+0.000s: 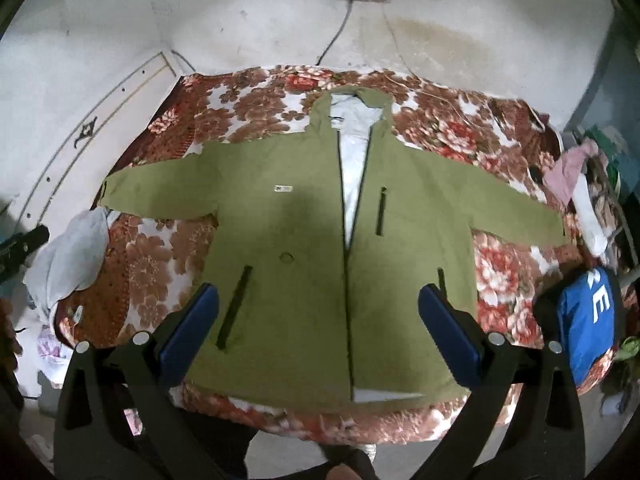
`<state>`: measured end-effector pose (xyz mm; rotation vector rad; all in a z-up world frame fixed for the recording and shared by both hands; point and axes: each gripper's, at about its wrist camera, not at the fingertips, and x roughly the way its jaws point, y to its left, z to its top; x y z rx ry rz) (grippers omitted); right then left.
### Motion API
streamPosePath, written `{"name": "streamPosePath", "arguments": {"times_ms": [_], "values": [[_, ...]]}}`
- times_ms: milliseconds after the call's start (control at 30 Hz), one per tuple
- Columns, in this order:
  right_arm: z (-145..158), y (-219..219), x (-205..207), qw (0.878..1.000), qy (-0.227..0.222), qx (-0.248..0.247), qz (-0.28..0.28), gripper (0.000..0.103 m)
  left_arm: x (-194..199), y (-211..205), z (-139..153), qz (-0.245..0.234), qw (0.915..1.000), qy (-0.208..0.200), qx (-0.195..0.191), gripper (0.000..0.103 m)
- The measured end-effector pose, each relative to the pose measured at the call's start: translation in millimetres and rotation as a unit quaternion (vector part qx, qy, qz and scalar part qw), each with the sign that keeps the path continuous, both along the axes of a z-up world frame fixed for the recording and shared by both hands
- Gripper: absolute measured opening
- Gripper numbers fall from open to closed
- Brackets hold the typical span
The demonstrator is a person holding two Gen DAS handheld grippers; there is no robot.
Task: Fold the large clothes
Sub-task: 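Grasp the jacket sleeve cuff with the left gripper and lift it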
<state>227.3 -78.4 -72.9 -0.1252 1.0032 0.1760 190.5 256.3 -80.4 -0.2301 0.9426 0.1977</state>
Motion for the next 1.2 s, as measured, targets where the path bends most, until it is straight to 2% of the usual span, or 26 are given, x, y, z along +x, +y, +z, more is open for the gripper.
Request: {"name": "streamPosePath", "arguments": {"times_ms": [100, 233, 333, 567, 733, 933, 1033, 1100, 1133, 1200], "values": [[-12.0, 52.5, 23.4, 0.999, 0.003, -0.041, 0.002, 0.098, 25.8, 58.3, -21.4, 0.003, 0.9997, -0.002, -0.024, 0.098], [-34.8, 102.2, 48.4, 0.998, 0.016, -0.067, -0.003, 0.098, 60.9, 129.2, -62.3, 0.014, 0.9979, -0.013, -0.062, 0.098], [-55.6, 140.1, 64.8, 0.995, 0.018, -0.098, 0.018, 0.098, 93.1, 184.0, -105.5, 0.040, 0.9961, -0.029, -0.073, 0.098], [-107.4, 202.8, 100.5, 0.990, 0.028, -0.129, 0.048, 0.098, 147.7, 270.0, -172.8, 0.073, 0.9927, -0.064, -0.071, 0.098], [-152.7, 236.6, 126.8, 0.986, 0.043, -0.147, 0.062, 0.098, 172.9, 336.1, -220.5, 0.100, 0.9885, -0.051, -0.102, 0.098], [-202.8, 278.1, 148.6, 0.978, 0.042, -0.182, 0.094, 0.098, 197.3, 388.1, -274.0, 0.086, 0.9877, -0.018, -0.129, 0.098], [-219.9, 297.5, 155.3, 0.974, 0.043, -0.189, 0.114, 0.098, 203.6, 411.0, -303.0, 0.111, 0.9810, 0.003, -0.159, 0.098], [-229.1, 306.6, 158.7, 0.973, 0.050, -0.191, 0.118, 0.098, 204.8, 428.7, -329.3, 0.141, 0.9681, 0.022, -0.206, 0.098], [-233.8, 310.7, 161.2, 0.973, 0.057, -0.190, 0.119, 0.098, 204.7, 431.8, -335.7, 0.143, 0.9648, 0.025, -0.220, 0.098], [-238.1, 316.6, 161.6, 0.972, 0.060, -0.191, 0.125, 0.098, 209.3, 432.2, -341.4, 0.133, 0.9668, 0.020, -0.217, 0.098]]}}
